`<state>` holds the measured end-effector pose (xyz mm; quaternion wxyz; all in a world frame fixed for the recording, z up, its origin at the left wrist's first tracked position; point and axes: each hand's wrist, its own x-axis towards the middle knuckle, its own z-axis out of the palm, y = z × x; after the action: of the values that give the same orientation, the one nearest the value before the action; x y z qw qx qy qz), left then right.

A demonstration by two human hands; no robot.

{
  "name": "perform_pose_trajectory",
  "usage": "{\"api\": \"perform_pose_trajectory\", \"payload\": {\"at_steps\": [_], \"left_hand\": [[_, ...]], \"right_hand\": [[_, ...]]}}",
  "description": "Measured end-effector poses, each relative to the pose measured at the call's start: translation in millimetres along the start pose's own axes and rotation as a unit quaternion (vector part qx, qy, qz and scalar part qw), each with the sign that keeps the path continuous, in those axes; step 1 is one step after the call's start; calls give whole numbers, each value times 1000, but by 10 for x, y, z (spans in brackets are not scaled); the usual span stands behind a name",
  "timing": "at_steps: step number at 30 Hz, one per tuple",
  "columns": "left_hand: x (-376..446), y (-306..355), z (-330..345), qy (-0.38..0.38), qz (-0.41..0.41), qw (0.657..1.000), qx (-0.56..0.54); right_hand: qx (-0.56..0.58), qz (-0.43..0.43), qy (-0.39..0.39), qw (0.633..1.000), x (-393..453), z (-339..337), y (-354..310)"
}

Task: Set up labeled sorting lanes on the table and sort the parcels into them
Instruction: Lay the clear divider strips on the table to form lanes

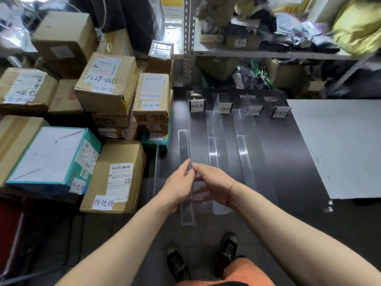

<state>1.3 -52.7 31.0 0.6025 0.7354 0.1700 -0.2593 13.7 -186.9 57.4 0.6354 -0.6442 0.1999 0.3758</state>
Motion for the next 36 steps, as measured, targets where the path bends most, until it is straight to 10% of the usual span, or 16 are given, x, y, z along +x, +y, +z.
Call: {"api": "perform_pose_trajectory", "payload": {"at_steps": [18,36], "left_hand": [[-194,2011,2306,-94,199,975,35],[1540,1426,3801,-135,-69,987,46]], "right_hand": [[83,-242,10,967,-1080,-2838,-596],[74,23,4,997,194,-4329,-15]]}}
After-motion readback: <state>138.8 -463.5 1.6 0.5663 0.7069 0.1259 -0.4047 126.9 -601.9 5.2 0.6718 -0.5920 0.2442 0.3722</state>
